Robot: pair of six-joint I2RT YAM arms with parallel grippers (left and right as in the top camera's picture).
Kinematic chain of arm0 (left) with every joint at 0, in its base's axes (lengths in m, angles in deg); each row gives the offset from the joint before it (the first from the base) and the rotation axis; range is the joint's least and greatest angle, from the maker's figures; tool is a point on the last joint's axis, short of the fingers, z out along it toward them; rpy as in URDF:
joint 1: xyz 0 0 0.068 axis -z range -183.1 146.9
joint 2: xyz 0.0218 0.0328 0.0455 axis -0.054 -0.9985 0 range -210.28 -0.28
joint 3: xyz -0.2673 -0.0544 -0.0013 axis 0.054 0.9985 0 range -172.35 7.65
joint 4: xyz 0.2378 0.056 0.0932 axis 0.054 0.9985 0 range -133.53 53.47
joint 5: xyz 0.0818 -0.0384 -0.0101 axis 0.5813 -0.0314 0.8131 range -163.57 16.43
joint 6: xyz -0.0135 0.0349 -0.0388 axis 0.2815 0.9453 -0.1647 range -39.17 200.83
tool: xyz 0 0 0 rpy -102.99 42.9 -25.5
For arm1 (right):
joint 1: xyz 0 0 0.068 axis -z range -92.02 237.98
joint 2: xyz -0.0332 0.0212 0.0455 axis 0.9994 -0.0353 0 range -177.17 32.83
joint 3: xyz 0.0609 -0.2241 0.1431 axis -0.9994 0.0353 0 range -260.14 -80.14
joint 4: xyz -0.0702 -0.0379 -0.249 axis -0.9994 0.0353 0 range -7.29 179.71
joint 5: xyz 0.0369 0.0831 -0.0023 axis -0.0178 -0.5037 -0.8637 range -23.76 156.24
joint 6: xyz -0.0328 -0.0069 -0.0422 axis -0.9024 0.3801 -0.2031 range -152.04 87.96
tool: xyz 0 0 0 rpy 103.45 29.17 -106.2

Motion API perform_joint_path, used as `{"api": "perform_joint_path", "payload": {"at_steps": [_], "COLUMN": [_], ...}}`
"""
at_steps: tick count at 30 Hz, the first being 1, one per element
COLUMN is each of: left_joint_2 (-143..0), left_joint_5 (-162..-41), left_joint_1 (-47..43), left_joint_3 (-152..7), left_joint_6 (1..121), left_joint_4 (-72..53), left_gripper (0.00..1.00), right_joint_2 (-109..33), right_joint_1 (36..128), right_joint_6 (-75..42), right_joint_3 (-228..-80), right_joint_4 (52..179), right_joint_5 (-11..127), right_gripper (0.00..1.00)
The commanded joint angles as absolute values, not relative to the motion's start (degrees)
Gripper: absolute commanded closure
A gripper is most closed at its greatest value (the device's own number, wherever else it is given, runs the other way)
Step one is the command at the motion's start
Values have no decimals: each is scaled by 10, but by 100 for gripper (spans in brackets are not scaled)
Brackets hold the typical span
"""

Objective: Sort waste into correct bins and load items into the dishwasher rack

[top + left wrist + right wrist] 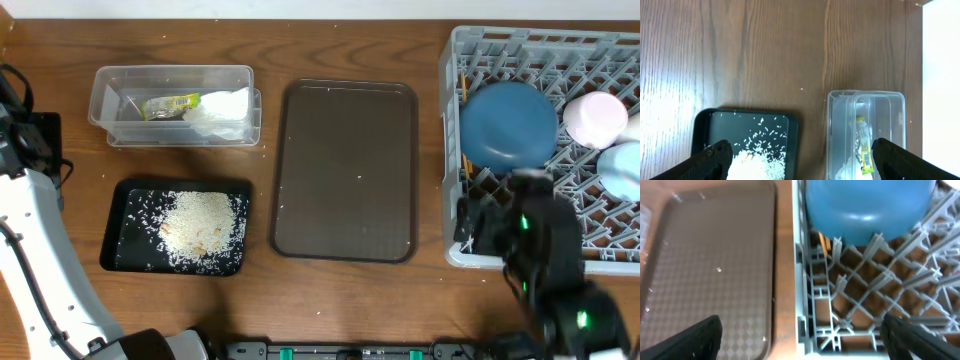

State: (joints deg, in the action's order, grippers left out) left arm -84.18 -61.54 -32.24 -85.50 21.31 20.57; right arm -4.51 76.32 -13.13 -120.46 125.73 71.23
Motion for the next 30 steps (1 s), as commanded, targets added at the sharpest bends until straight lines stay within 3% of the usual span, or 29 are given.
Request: {"api": "perform_joint_path", "payload": {"at_steps": [1, 8, 19, 30], "left_joint_2": [-845, -845, -845, -845], "left_joint_5": [-609, -609, -609, -609], "left_joint_1": [-324, -324, -324, -324], "left_joint_3": [-855, -855, -855, -855], "left_joint_6": [219, 219, 219, 219], "left_joint_4": [207, 207, 207, 207], "left_gripper": [8, 8, 8, 8], "right_joint_2": [56, 225, 287, 325], "right_joint_1": [796, 838, 882, 887], "right_joint_6": [-163, -163, -178, -244], "right_joint_3": [-1119, -964, -803, -805], "right_joint_4": [1214, 1104, 867, 870], "right_joint_5": [717, 717, 662, 662], "right_gripper": [1, 1, 1, 1]}}
